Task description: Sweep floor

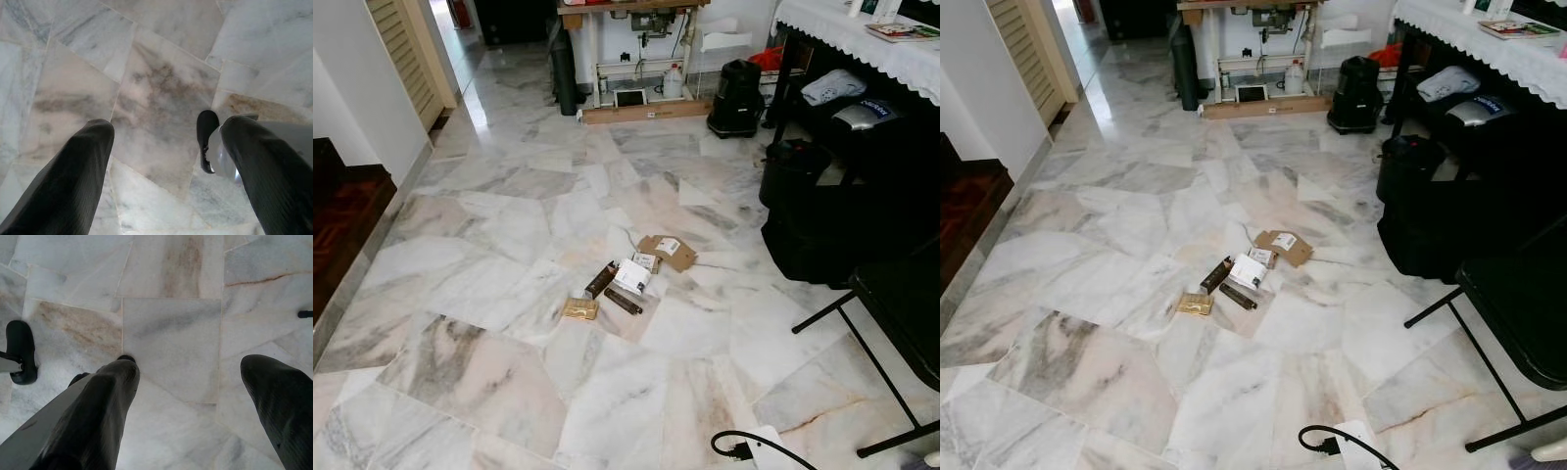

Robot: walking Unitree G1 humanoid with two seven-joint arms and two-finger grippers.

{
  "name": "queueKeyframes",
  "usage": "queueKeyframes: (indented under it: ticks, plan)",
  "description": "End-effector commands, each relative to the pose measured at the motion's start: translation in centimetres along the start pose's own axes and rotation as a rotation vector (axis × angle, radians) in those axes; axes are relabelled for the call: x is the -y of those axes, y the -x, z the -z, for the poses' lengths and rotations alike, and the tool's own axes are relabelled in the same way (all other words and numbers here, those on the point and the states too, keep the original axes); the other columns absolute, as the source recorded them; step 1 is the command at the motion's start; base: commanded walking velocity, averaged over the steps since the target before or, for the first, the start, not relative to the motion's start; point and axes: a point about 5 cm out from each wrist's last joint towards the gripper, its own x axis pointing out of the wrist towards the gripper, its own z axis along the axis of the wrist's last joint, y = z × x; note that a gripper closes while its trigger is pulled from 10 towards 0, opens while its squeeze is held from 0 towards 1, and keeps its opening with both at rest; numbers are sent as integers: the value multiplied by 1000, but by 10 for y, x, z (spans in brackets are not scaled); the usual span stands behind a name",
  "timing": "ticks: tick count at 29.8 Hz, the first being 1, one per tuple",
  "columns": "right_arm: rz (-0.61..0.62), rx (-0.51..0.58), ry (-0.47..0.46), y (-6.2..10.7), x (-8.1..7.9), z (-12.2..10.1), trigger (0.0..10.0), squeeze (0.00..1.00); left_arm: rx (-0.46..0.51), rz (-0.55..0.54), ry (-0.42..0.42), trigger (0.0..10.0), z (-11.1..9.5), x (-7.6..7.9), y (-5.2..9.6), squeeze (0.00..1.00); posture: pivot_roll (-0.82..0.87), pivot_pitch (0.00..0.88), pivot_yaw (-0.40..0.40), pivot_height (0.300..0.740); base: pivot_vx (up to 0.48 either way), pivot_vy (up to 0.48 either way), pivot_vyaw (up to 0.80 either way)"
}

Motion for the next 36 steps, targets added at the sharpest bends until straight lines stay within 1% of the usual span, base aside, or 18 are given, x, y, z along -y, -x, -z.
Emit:
queueKeyframes:
  ticks: [1,6,9,11,12,13,14,15,16,17,21,24,27,32,34,36]
  plan:
    - [-5,13,-27,0,-1,-1,10000,0,-7,14,-24,10000,1,4,0,0,-218,0,57,740,0,0,0]
    - [2,12,-31,0,-1,-1,10000,0,-24,24,-36,10000,4,9,0,0,-224,0,58,740,0,0,0]
    - [21,1,-50,0,1,1,10000,0,-33,28,-37,10000,5,11,0,0,-236,0,69,740,0,0,0]
    - [20,15,-82,0,2,-1,10000,0,-33,31,-36,10000,5,13,0,0,-235,0,72,740,0,0,0]
    - [20,15,-82,0,2,-1,10000,0,-33,31,-36,10000,5,13,0,0,-235,0,72,740,0,0,0]
    - [21,23,-113,0,2,-1,10000,0,-33,32,-37,10000,5,14,0,0,-238,0,75,740,0,0,0]
    - [20,20,-113,0,1,0,10000,0,-32,33,-36,10000,4,14,0,0,-241,0,74,740,0,0,0]
    - [17,16,-104,0,1,0,10000,0,-31,33,-36,10000,4,15,0,0,-242,0,73,740,0,0,0]
    - [12,-19,-35,0,-1,5,10000,0,-31,32,-36,10000,3,15,-1,0,-242,0,73,740,0,0,0]
    - [12,-45,6,0,-2,9,10000,0,-31,32,-36,10000,2,16,-1,0,-246,0,69,740,0,0,0]
    - [11,-68,22,0,-2,15,10000,0,-28,29,-32,10000,0,17,-2,0,-242,0,63,740,0,0,0]
    - [3,-49,16,0,-2,14,10000,0,-23,27,-23,10000,-1,18,-3,0,-244,0,58,740,0,0,0]
    - [-19,4,-19,0,0,5,10000,0,-20,20,10,10000,-2,20,-3,0,-244,0,51,740,0,0,0]
    - [-17,12,-12,0,2,4,10000,0,-17,18,30,10000,-2,22,-3,0,-240,0,48,740,0,0,0]
    - [-16,14,5,1,3,3,10000,0,-17,19,31,10000,-2,24,-3,0,-237,0,44,740,0,0,0]
    - [-13,15,2,1,6,4,10000,0,-20,22,41,10000,0,27,-3,0,-227,0,34,740,0,0,0]
